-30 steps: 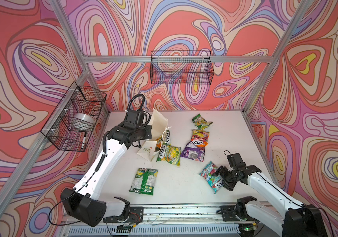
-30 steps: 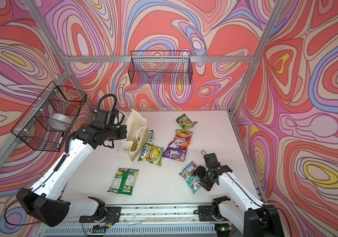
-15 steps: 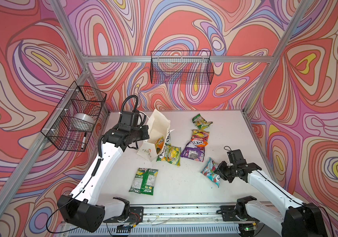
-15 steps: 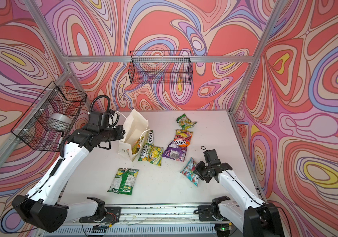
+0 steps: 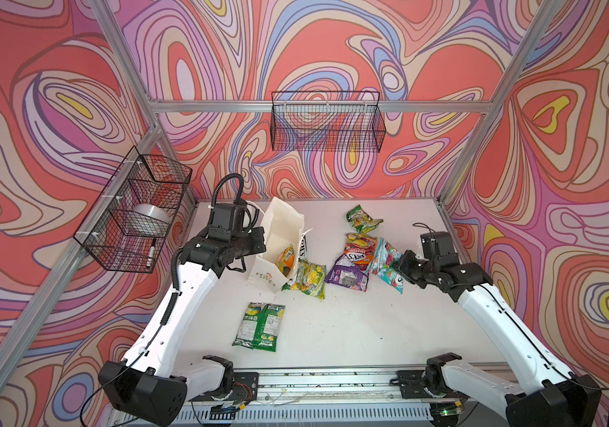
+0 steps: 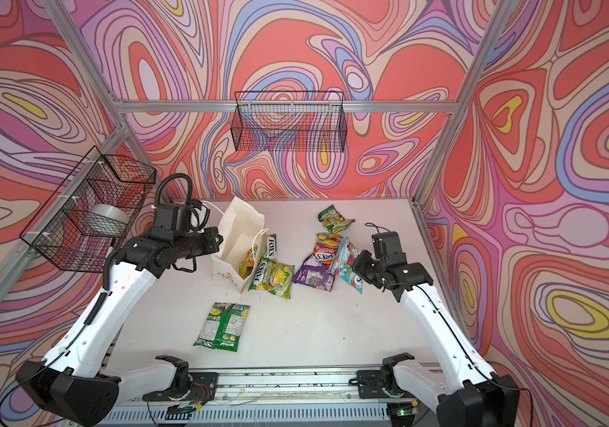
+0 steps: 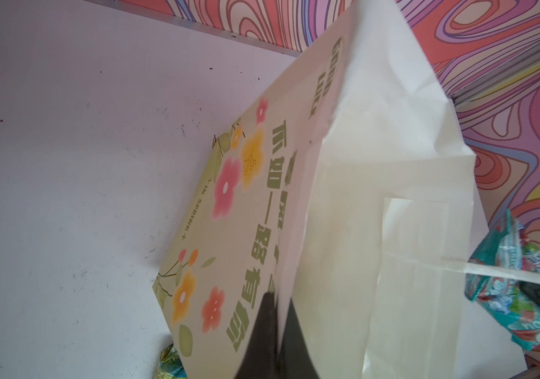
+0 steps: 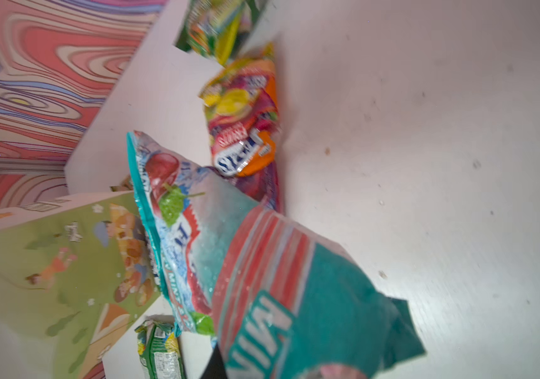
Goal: Place the snacks into the paper bag
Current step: 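Lift the teal packet with the right gripper and carry it over the bag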
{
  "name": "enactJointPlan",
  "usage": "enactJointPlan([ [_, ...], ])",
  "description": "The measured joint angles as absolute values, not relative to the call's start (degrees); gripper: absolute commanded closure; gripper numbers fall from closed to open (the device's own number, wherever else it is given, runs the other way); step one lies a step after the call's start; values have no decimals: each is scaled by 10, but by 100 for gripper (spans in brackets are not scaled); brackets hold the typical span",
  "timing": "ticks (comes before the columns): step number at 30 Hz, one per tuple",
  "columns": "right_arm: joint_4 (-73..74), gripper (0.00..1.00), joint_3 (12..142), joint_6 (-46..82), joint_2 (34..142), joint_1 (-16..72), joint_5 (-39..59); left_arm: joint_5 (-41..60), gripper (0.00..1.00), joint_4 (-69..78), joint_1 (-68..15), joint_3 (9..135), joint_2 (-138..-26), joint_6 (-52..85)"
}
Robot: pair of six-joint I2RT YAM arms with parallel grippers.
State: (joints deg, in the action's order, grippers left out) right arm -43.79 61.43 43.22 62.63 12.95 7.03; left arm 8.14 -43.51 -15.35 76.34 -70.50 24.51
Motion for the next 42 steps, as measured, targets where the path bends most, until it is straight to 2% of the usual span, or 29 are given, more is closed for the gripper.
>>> enactJointPlan([
  [10, -411, 100, 912, 329, 762, 283, -1, 97, 100, -425, -154, 759, -704, 247],
  [16, -411, 100, 1093, 276, 897, 370, -32, 102, 100, -422, -154, 757, -704, 247],
  [23, -471, 100, 1243, 235, 1044, 453, -66, 111, 100, -417, -154, 753, -703, 247],
  [29, -514, 100, 1297, 210, 1112, 506, -93, 117, 100, -417, -154, 753, -703, 249],
  [42, -573, 100, 1250, 206, 1117, 514, -147, 116, 100, -417, -153, 752, -703, 252],
])
